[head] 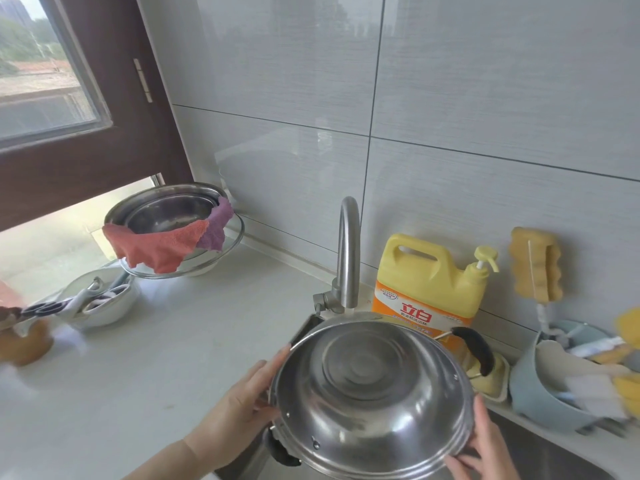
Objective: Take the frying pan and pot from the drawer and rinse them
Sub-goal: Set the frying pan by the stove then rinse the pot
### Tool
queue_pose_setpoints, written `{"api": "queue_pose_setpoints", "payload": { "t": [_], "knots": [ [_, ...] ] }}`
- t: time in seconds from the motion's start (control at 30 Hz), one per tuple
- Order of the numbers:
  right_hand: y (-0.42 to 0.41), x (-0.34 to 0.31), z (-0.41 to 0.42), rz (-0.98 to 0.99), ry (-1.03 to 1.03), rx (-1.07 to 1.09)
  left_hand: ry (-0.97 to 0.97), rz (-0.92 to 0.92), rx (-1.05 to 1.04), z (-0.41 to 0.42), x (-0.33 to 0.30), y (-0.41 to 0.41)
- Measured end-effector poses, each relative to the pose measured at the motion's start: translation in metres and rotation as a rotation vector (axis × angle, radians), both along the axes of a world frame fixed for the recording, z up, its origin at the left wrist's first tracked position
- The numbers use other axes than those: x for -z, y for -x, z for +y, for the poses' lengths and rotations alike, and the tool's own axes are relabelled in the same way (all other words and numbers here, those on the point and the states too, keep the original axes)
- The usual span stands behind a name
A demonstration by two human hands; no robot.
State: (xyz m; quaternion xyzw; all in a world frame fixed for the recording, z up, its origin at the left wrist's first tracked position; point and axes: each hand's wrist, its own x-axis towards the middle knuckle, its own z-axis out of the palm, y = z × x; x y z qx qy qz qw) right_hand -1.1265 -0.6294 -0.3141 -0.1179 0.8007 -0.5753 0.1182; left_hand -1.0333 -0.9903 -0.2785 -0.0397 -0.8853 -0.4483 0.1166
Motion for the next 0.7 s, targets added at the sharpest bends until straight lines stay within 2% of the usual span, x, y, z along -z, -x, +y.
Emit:
{"api": "queue_pose_setpoints", "payload": {
  "t": [0.1, 0.2, 0.33, 0.47, 0.7],
  "knots": [
    [-0.003, 0.004, -0.018, 0.144, -0.194, -0.065, 0.048, 0.019, -0.055, -0.020, -0.004, -0.015],
    [-0.002, 0.010, -0.035, 0.264, -0.177, -0.028, 0.069, 0.033, -0.085, -0.035, -0.005, -0.025],
    [-0.001, 0.014, -0.038, 0.311, -0.147, -0.024, 0.087, 0.024, -0.097, -0.034, -0.007, -0.025],
    [0.004, 0.017, -0.014, 0.289, -0.177, -0.007, 0.078, 0.029, -0.062, -0.015, -0.007, -0.012],
    [0.001, 0.009, 0.038, 0.374, -0.155, 0.135, 0.046, 0.014, 0.086, 0.023, -0.011, 0.023]
  ]
}}
